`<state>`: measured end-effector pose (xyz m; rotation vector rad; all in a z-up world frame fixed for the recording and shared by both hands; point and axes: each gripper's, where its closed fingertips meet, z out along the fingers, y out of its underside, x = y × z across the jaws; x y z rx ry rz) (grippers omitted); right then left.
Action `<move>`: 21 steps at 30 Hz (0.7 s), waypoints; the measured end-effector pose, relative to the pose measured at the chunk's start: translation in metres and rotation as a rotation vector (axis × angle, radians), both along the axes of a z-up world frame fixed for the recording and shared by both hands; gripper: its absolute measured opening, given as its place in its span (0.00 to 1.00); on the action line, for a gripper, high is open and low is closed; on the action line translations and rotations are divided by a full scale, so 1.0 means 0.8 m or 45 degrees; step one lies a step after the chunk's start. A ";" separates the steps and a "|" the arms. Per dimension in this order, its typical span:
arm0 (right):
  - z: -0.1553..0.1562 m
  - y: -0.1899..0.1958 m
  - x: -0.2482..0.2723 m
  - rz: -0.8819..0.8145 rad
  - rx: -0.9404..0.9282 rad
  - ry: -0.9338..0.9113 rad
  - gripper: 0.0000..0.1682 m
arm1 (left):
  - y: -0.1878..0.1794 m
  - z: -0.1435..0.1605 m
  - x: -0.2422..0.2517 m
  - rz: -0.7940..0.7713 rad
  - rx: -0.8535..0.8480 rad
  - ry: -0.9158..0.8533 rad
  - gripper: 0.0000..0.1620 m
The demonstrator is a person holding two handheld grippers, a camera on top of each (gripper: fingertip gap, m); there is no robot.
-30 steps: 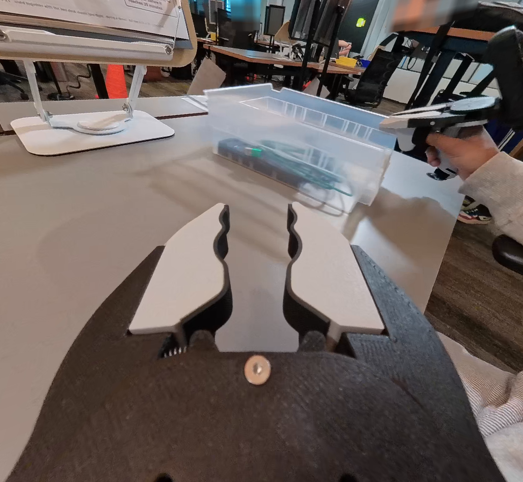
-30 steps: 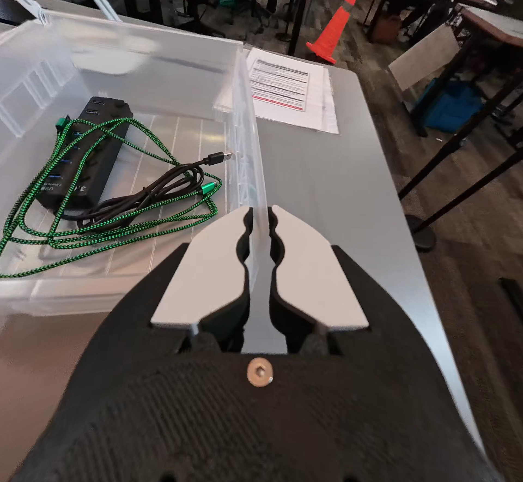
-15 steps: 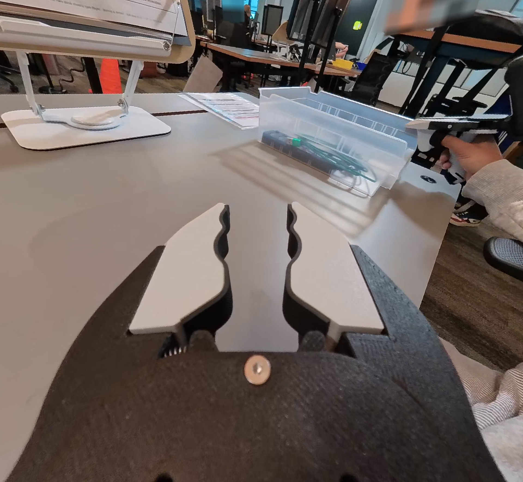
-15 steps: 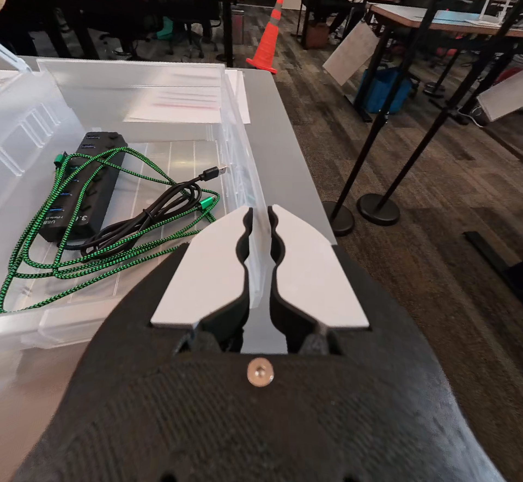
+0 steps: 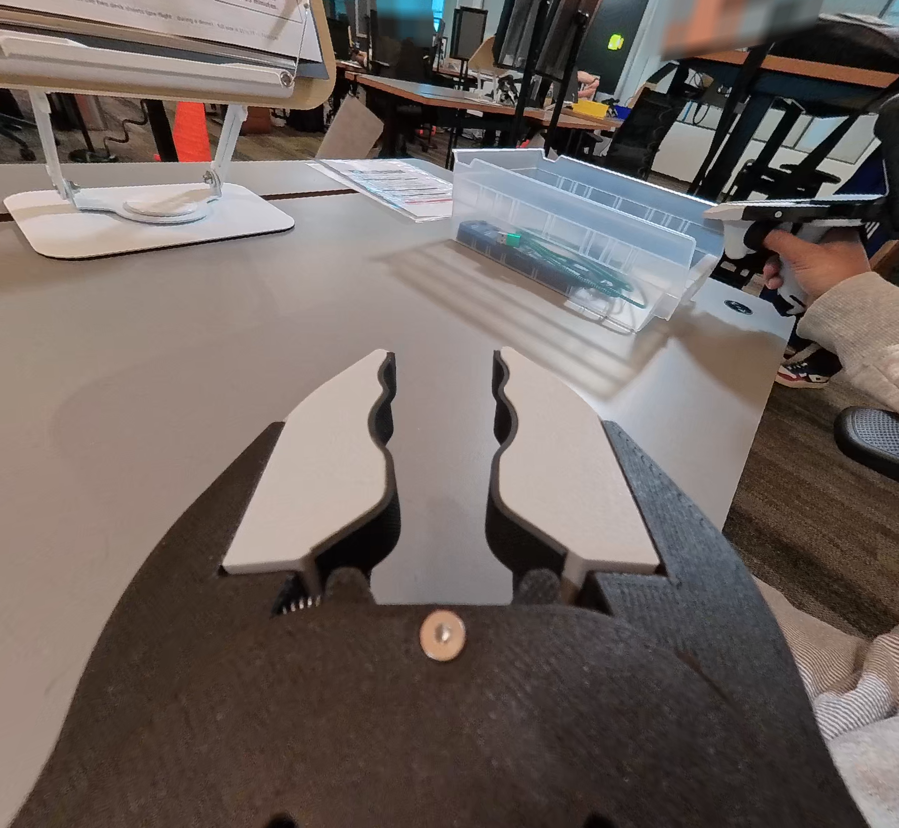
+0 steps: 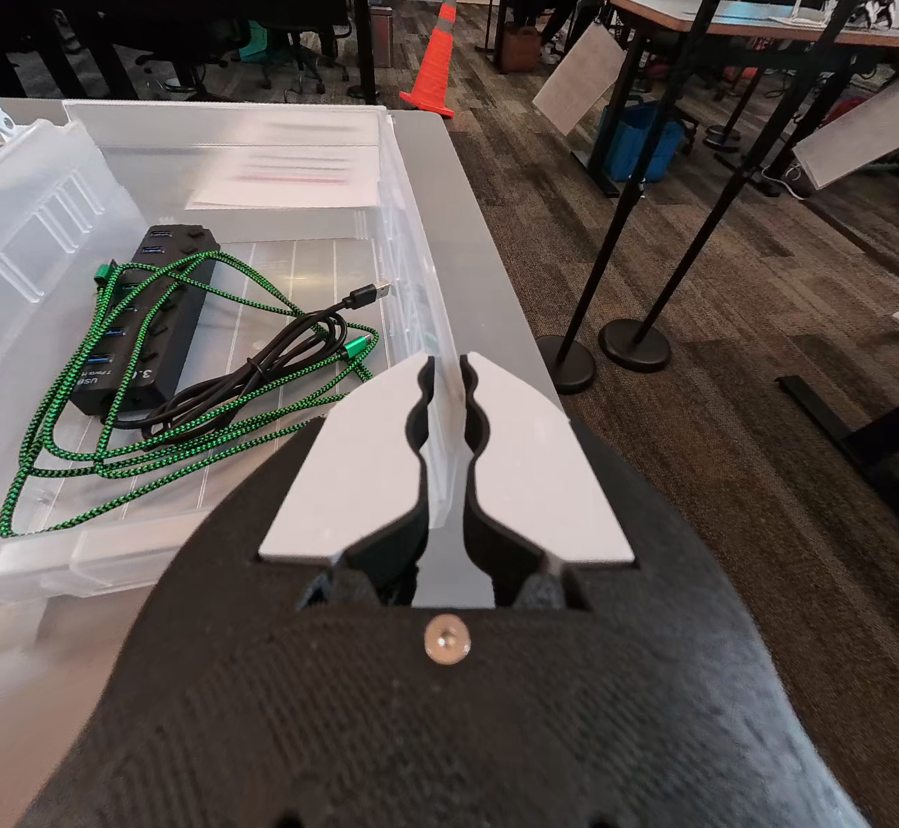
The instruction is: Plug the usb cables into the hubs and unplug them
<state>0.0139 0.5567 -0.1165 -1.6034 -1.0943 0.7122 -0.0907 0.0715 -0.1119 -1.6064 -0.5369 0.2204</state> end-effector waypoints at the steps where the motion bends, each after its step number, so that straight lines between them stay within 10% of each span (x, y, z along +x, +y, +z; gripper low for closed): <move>1: 0.000 0.000 0.000 -0.001 -0.001 0.002 0.06 | -0.001 0.000 -0.001 0.006 0.004 0.001 0.23; 12: 0.068 -0.016 0.009 -0.111 0.428 0.132 0.12 | -0.002 0.000 -0.004 0.007 0.027 -0.035 0.23; 21: 0.150 -0.280 -0.047 0.587 0.222 0.674 0.05 | -0.087 0.045 -0.077 0.412 -0.066 0.071 0.21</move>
